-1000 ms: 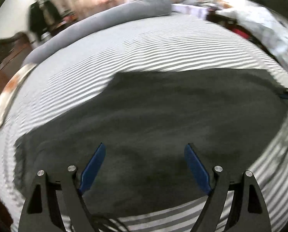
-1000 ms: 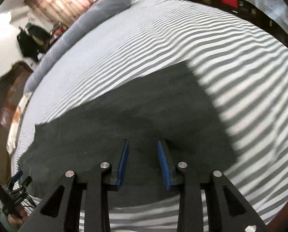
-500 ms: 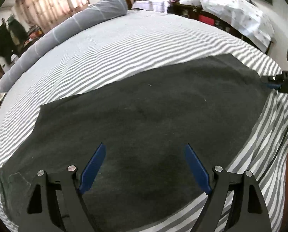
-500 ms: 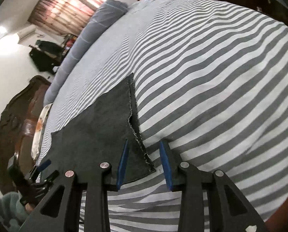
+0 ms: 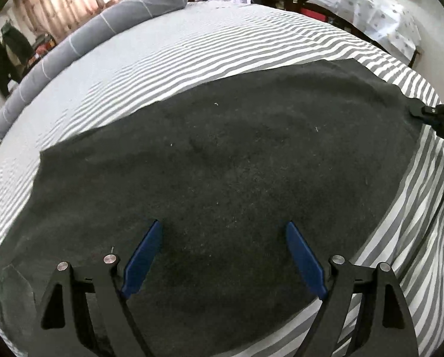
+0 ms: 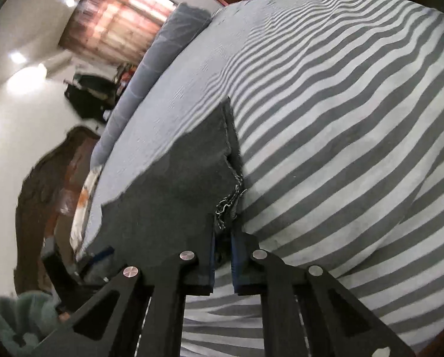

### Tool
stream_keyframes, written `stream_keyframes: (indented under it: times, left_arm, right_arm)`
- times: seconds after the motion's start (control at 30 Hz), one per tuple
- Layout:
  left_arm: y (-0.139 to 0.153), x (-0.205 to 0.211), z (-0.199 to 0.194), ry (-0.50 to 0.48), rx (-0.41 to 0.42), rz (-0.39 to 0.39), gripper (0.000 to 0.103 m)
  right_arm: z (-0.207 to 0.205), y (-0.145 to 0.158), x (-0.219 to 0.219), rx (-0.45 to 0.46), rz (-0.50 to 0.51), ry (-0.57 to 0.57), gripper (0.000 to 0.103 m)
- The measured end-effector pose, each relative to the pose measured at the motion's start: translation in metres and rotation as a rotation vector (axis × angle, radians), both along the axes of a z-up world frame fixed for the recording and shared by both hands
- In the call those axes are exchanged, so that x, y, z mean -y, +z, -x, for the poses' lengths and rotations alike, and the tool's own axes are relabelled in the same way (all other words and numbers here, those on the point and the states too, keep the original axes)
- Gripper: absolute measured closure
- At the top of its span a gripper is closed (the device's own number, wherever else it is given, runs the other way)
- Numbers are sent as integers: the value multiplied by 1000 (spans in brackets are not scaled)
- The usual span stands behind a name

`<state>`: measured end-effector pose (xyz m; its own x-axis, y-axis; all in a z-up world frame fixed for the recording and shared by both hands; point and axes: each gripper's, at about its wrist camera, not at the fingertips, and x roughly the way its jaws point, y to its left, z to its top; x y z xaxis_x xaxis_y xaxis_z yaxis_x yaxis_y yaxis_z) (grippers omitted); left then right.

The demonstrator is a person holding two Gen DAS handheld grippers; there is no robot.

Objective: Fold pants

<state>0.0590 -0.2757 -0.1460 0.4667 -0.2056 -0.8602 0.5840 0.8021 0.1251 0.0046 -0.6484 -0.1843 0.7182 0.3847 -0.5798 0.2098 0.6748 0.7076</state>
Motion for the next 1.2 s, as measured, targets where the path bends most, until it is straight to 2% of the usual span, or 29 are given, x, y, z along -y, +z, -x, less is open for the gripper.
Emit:
stream_keyframes:
  times: [0.1,0.17,0.27,0.33,0.4,0.6,0.8,0.93,1.1,1.2]
  left_arm:
    - [1,0,0,-4,-5,-3,17]
    - [6,-5,-4,6,-47,25,17]
    - [23,-30,-11,46,-129,150,17]
    - [39,-55,-13,69,-148,227,17]
    - [50,-84,-16,104,-171,272,17]
    - [67,-181,-16,267,-196,328,17]
    - [76,-273,-9,403,-176,362,17]
    - [71,-312,-6,466,-181,391,17]
    - [60,-338,-5,518,-199,413,17]
    - [57,-345,-6,519,-207,432,17]
  right_arm:
    - [2,18,-8,24,-18,-46,95]
    - [0,33,-17,41,-14,-51,95]
    - [-10,57,-36,67,10,-19,95]
    - [-22,74,-58,80,28,21,95]
    - [-37,89,-82,92,45,71,95]
    - [-82,114,-174,110,85,235,95]
    - [-115,104,-276,72,100,414,95]
    - [-127,85,-335,29,101,515,95]
    - [-132,53,-403,-37,110,623,95]
    - [-133,37,-432,-82,162,664,93]
